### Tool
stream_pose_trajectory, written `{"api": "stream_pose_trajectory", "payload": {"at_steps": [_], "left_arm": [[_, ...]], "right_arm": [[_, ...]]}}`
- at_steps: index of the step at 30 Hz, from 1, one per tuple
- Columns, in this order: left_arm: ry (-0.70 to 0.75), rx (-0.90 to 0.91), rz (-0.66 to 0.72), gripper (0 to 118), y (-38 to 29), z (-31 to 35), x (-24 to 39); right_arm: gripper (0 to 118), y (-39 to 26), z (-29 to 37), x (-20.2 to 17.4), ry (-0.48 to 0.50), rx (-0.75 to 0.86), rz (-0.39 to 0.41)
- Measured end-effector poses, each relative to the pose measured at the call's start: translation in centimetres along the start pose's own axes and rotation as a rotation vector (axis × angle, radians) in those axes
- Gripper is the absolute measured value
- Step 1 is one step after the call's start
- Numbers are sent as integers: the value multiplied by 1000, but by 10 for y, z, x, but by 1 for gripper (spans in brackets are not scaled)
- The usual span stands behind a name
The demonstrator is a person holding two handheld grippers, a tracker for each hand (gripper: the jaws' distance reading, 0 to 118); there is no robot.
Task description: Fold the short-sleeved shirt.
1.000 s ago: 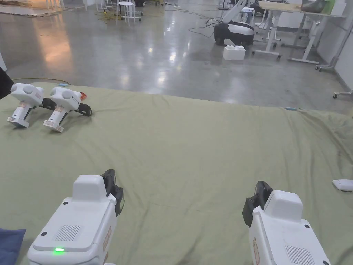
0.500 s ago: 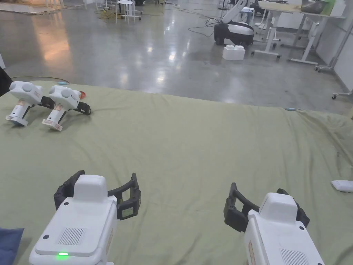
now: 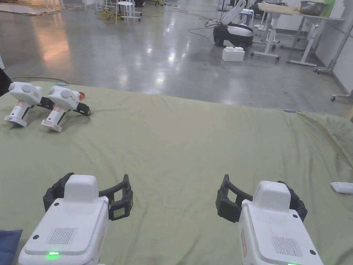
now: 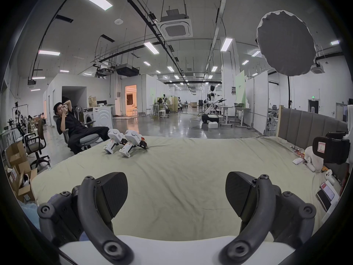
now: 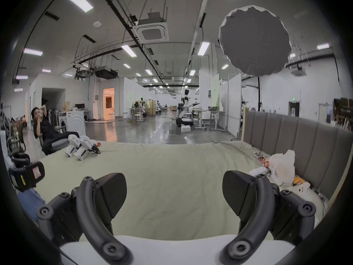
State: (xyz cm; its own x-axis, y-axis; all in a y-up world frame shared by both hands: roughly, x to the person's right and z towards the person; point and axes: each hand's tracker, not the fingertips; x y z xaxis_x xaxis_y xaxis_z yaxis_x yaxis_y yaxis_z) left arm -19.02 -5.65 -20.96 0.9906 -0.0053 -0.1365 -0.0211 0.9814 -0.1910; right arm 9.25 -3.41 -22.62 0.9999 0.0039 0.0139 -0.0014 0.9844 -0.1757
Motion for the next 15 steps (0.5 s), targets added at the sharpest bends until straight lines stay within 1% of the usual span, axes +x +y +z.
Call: {"api": "stream_pose_trajectory", "payload": {"at_steps": [2,4,8,12,15], "left_arm": [[-18,-5,12,106,0,0,-3],[-32,-13,26,106,0,0,-3],[-62,-10,56,106,-3,2,-5],[-46,-33,37,107,-4,-3,-2],[-35,-29,42,107,-4,-5,-2]], "right_arm": [[104,-1,-1,1,4,-17,-52],[104,-2,-4,2,-13,-47,-85],[104,0,-8,5,-34,-88,-117],[104,4,-9,8,-58,-110,-156],[104,7,-10,9,-91,-141,-169]]}}
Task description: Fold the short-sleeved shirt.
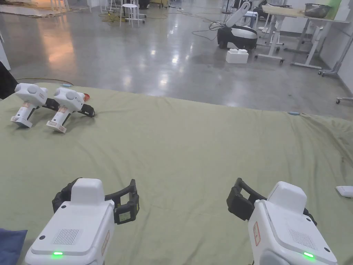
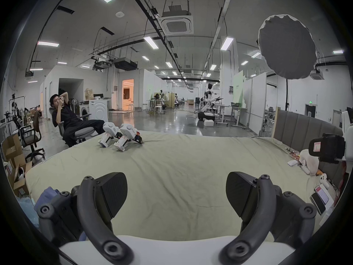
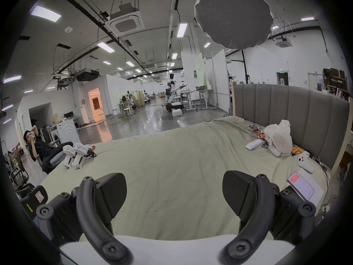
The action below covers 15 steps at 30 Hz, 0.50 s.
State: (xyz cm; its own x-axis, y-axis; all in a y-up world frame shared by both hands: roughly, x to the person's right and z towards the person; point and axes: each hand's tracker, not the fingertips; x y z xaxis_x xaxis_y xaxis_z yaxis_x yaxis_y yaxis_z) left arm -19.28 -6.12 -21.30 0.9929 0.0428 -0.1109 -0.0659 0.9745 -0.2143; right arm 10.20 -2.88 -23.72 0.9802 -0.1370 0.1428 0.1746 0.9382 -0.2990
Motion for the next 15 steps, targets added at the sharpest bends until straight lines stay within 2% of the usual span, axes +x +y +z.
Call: {"api": "stream_pose_trajectory", "payload": {"at_steps": [10,15], "left_arm": [[58,44,-23,107,-6,-3,-2],[65,59,-37,107,-7,-2,-4]], "right_arm": [[104,-2,-8,5,-49,-50,-7],[104,-5,-10,4,-56,-55,21]]}}
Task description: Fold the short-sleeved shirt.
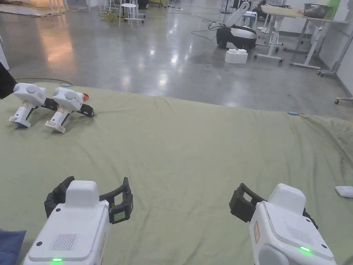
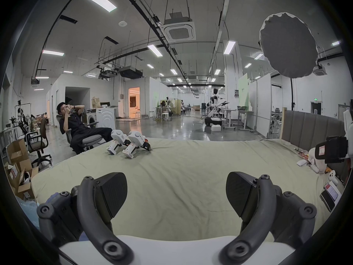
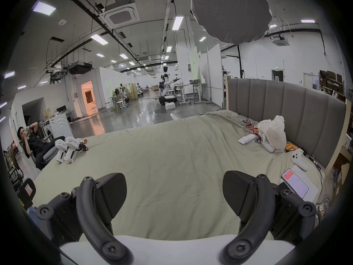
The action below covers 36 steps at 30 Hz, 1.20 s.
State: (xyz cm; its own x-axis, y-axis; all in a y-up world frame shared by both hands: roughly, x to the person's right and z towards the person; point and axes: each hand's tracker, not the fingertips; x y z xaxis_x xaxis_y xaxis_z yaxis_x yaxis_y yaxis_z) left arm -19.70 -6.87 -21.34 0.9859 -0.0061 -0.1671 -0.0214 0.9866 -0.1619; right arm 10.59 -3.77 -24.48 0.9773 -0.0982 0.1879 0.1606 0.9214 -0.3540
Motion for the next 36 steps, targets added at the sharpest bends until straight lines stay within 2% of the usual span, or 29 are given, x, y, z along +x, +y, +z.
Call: {"api": "stream_pose_trajectory", "payload": {"at_steps": [4,18,22,24,28,32,36], "left_arm": [[-11,-16,18,107,3,-3,-6],[-13,-14,-9,107,7,-5,-15],[-22,-21,-6,107,5,-4,-15],[-16,-14,-9,108,4,-3,-14],[-21,-6,7,111,5,-2,-14],[-48,30,-23,111,4,-1,-15],[-49,14,-47,111,5,-2,-14]], "right_arm": [[104,-2,-3,-2,-2,-7,31],[104,4,-5,4,14,-4,19],[104,2,-8,0,-25,-7,55],[104,1,-9,1,-23,-15,49],[104,-1,-8,3,-2,-11,24],[104,-2,-7,13,130,29,-15],[104,-1,-5,21,168,53,-23]]}}
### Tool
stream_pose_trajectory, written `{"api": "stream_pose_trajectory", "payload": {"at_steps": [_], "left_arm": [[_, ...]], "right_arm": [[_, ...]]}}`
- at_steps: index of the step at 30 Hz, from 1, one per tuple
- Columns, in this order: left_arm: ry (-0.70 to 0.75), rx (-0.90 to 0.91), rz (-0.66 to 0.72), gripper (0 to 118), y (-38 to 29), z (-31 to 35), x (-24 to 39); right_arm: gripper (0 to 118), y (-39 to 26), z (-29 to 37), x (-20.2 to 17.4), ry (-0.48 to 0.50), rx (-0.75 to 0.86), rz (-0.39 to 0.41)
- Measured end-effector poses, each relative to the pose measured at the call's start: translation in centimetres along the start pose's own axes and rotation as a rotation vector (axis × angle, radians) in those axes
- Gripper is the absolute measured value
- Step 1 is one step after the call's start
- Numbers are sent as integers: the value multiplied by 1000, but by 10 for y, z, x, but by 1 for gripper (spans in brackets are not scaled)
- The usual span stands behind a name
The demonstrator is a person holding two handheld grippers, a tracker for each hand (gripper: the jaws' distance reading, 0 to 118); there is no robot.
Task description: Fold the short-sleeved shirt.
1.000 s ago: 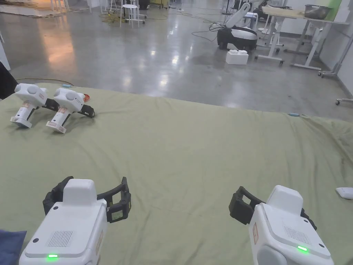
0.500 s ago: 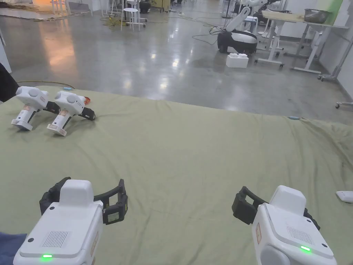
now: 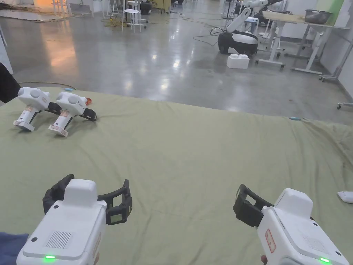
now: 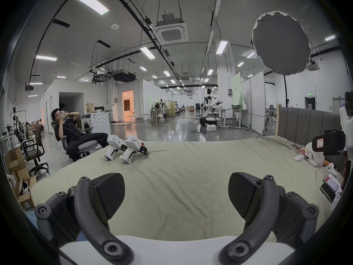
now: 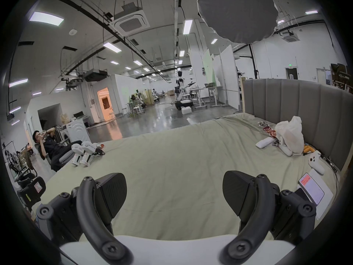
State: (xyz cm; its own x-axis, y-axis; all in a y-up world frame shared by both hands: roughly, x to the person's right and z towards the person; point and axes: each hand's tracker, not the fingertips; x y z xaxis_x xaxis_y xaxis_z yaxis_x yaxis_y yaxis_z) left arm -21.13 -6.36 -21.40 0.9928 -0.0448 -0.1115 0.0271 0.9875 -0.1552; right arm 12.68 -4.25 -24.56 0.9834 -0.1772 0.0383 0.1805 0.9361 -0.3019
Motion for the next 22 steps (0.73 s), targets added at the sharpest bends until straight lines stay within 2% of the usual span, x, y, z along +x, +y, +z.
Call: {"api": "stream_pose_trajectory", "payload": {"at_steps": [8,22], "left_arm": [[10,37,38,111,1,-3,-3],[28,59,22,111,6,-12,-2]], "right_arm": [[104,-1,3,-8,-65,104,119],[104,-3,-2,-14,-78,157,159]]}}
